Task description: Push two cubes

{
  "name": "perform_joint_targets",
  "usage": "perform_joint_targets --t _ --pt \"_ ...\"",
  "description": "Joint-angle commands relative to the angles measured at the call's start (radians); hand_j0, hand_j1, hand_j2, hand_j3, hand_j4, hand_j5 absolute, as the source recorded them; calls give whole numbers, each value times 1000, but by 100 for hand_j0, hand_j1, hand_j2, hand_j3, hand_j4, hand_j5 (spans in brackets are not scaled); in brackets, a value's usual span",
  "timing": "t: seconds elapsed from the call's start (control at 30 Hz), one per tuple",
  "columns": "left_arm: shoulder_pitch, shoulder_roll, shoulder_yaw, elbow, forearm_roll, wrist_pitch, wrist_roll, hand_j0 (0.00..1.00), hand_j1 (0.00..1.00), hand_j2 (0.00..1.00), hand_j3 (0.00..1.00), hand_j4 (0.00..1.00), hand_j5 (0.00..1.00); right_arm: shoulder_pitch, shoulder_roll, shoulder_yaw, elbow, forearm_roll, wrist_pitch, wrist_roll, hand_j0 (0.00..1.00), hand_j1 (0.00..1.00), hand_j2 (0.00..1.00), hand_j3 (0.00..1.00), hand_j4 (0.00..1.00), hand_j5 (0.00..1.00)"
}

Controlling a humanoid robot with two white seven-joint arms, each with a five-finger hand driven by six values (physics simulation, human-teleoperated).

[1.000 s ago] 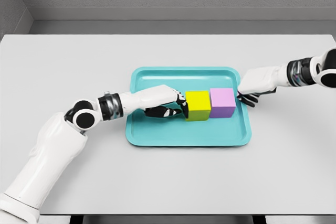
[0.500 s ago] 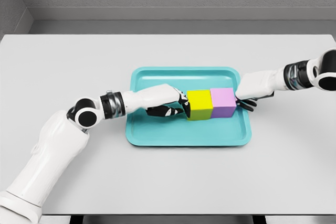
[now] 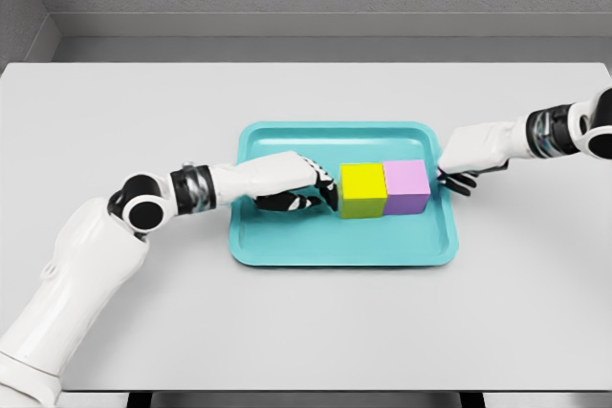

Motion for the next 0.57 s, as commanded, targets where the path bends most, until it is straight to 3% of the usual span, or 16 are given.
perform_joint_targets --t 0.0,0.07,0.17,0.2,0.27,0.3,0.33,0.53 --pt "0 26 2 -8 28 2 0 49 49 49 49 49 49 0 0 -14 25 5 2 0 13 13 13 13 13 13" --pt "-2 58 2 -52 92 2 0 49 49 49 49 49 49 -2 0 -15 40 5 2 0 13 13 13 13 13 13" --pt "0 241 7 -206 278 2 0 51 51 51 51 51 51 -2 0 -35 53 4 2 0 14 14 14 14 14 14" --pt "12 306 46 -239 321 2 0 53 53 53 53 53 53 -2 -1 -58 70 4 2 0 14 14 14 14 14 14" --pt "48 457 137 -284 411 2 0 76 76 76 76 76 76 0 -1 -120 154 -1 2 0 14 14 14 14 14 14" --pt "67 515 174 -284 430 2 0 95 95 95 95 95 95 3 -1 -150 186 -3 2 0 15 15 15 15 15 15" --pt "89 547 201 -282 428 2 0 100 100 100 100 100 100 5 -1 -163 202 -4 2 0 15 15 15 15 15 15" --pt "109 581 206 -212 413 2 0 100 100 100 100 100 100 5 -1 -189 202 -9 2 0 21 21 21 21 21 21"
